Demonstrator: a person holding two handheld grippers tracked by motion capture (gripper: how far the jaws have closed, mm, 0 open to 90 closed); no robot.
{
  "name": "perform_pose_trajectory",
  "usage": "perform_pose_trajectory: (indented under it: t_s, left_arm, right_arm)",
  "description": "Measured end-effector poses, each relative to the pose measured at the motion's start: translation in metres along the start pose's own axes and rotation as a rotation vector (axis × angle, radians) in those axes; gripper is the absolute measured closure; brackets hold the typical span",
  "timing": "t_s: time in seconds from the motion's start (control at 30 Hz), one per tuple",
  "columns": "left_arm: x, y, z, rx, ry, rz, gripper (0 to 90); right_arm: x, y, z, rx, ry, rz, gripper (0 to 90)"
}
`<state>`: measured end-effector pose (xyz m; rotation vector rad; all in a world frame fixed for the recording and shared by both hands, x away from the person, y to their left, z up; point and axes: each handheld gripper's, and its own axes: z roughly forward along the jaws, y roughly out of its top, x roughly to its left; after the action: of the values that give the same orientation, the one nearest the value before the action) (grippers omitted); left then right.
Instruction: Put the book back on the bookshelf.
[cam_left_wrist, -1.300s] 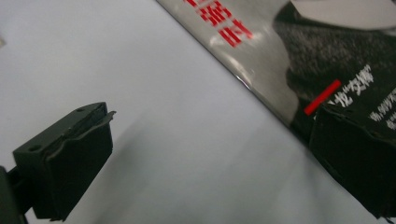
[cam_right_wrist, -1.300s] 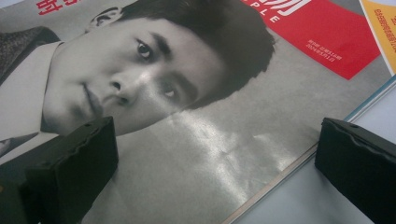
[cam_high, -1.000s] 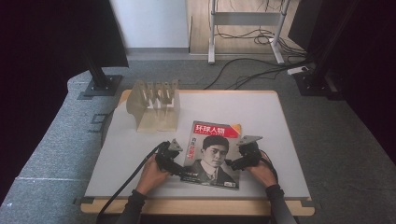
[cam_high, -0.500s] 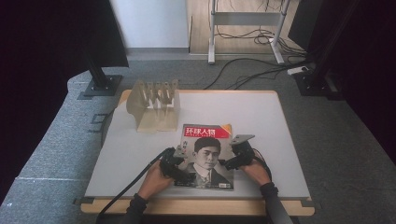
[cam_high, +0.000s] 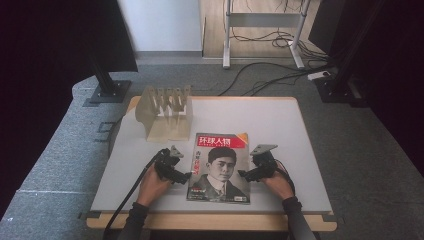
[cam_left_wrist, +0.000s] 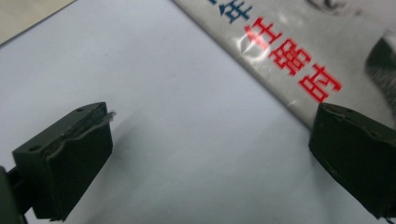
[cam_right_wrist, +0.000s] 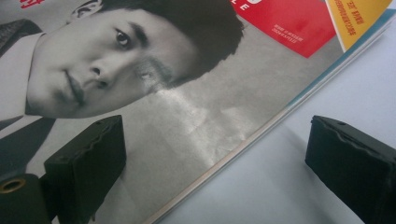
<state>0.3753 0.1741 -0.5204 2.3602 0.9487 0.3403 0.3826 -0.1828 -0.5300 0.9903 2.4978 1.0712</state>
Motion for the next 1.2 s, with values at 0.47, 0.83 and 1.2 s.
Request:
perform_pose_trajectory:
  t_s: [0.47,0.83,1.2]
  left_arm:
    - [-0.028,-0.002,0.006,-0.069,-0.04,0.028,0.0]
    - [-0.028,-0.004,0.006,-0.079,-0.042,0.008,0.0]
    - [-0.028,-0.004,0.006,-0.079,-0.044,0.006,0.0]
  right_arm:
    - [-0.011,0.005,-0.005,0.005,-0.003,0.034,6.4]
    - [-0.031,0.021,0.013,-0.039,0.013,0.145,11.6]
    - [-0.046,0.036,0.032,-0.081,-0.01,0.284,18.8]
